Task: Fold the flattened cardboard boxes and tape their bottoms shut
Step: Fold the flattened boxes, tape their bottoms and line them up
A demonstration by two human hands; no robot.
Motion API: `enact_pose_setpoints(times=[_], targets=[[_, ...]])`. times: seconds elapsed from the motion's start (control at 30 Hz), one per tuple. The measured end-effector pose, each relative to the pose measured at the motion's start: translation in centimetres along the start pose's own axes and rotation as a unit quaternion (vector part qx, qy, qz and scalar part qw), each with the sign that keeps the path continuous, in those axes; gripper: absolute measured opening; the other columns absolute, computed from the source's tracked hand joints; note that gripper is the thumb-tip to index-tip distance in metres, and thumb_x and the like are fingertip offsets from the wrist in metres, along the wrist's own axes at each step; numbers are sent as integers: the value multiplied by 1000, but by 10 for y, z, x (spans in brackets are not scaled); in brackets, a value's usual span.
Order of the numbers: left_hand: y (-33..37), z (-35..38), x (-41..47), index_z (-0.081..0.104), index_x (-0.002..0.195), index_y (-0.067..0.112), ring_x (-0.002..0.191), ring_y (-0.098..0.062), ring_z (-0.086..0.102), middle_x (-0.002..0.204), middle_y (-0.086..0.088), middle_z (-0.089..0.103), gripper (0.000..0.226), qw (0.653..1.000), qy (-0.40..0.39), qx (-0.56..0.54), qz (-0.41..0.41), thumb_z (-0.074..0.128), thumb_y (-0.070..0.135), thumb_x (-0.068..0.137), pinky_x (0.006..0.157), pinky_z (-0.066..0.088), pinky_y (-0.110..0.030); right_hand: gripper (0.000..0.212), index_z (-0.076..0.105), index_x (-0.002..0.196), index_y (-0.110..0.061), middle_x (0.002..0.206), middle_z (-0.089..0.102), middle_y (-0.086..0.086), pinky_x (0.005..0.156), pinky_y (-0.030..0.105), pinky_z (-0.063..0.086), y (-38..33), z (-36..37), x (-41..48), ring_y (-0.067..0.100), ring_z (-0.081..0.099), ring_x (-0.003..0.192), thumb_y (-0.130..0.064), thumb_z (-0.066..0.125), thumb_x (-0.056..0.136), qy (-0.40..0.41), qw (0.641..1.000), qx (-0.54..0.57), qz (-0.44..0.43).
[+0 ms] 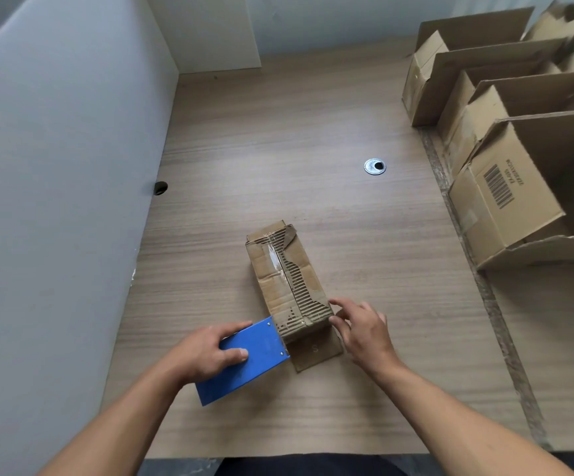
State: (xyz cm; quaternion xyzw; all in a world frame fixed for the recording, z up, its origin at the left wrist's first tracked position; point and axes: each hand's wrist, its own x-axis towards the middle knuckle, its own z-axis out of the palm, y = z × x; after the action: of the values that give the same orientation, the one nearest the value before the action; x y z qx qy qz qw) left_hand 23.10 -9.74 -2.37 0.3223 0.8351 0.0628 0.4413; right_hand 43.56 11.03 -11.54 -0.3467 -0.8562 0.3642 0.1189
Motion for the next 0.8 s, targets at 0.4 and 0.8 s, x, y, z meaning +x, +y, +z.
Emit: enact_pose_setpoints(times=[0.4, 0.8], targets=[[1, -3, 2, 44, 142, 48, 110, -9, 57, 129, 15, 60, 57, 1000, -2, 16, 9, 62, 46, 89, 94, 44, -29, 57, 48, 131, -28, 164, 22, 2, 109, 50, 35, -27, -27, 57, 28, 15, 152, -13, 62, 79, -235, 863, -292, -339], [-21, 5, -28, 49, 132, 60, 108, 11, 55, 123, 34, 59, 56, 993, 18, -105, 43, 56, 51, 77, 91, 43, -20, 73, -8, 143, -64, 159, -19, -9, 117, 37, -11, -24, 8, 51, 28, -33, 143, -84, -21, 74, -273, 884, -279, -257]])
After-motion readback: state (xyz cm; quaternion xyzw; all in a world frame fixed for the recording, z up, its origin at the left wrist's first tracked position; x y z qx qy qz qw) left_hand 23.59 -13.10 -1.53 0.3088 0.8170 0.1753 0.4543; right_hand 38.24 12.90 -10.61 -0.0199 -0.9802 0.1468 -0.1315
